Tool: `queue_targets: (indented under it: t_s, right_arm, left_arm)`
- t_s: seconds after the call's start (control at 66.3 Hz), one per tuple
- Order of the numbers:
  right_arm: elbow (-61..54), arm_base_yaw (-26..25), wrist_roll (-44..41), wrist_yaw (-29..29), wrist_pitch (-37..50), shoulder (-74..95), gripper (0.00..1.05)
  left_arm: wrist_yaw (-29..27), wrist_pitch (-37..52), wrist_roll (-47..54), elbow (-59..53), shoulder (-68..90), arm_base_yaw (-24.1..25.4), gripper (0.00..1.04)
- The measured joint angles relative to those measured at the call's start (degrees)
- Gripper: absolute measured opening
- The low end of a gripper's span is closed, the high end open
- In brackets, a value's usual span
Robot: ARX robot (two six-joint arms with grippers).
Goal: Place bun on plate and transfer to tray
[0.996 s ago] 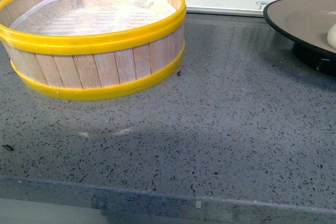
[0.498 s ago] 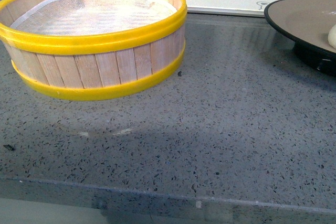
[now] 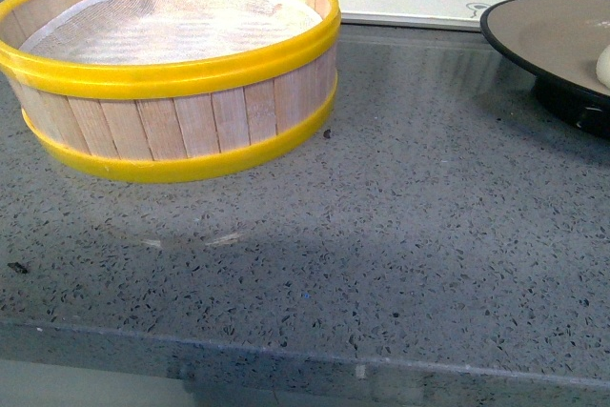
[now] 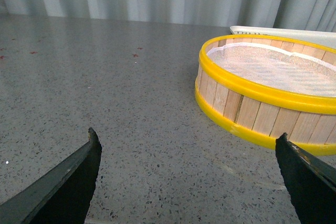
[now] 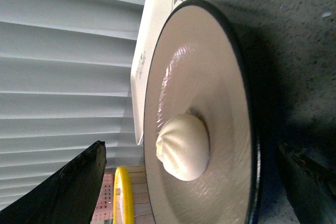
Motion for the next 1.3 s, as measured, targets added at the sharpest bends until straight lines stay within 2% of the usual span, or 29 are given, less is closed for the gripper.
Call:
queue_targets:
  t_s: [0.075,0.106,0.151,0.302,0.558,0.604,0.966,1.298]
  right_arm:
    - [0.00,0.24,0.85,-0.04,0.11,0.00,0.92]
    - [0.00,0.24,1.07,-0.15,0.24,0.20,0.88]
    - [0.00,0.24,1.40,-0.28,0.20,0.70,0.75]
    - [0.00,0.00,1.77,-0.28,-0.02,1.51,0.49]
    - [0.00,-0.87,1.33,-0.83,-0.46,2.36,0.07]
    - [0.00,-1.05,0.85,-0.83,-0.68,2.49,0.03]
    - [-0.02,-2.12,-0.07,-1.25,-0.66,2.34,0.03]
    - [2.93,-2.78,0.79,-0.50,3.61,2.89,0.03]
  left_arm:
    - [0.00,0.00,0.02,0.00,0.00,0.00,0.98]
    - [0.00,0.00,0.00,0.00,0.00,0.00,0.98]
    - [0.00,0.00,0.00,0.00,0.00,0.00,0.98]
    - [0.00,0.00,0.00,0.00,0.00,0.00,0.98]
    - [0.00,0.00,0.00,0.00,0.00,0.00,0.98]
    - [0.00,0.00,0.02,0.00,0.00,0.00,0.98]
    - [0.00,0.00,0.02,0.00,0.00,0.00,0.98]
    - [0.00,0.00,0.02,0.00,0.00,0.00,0.98]
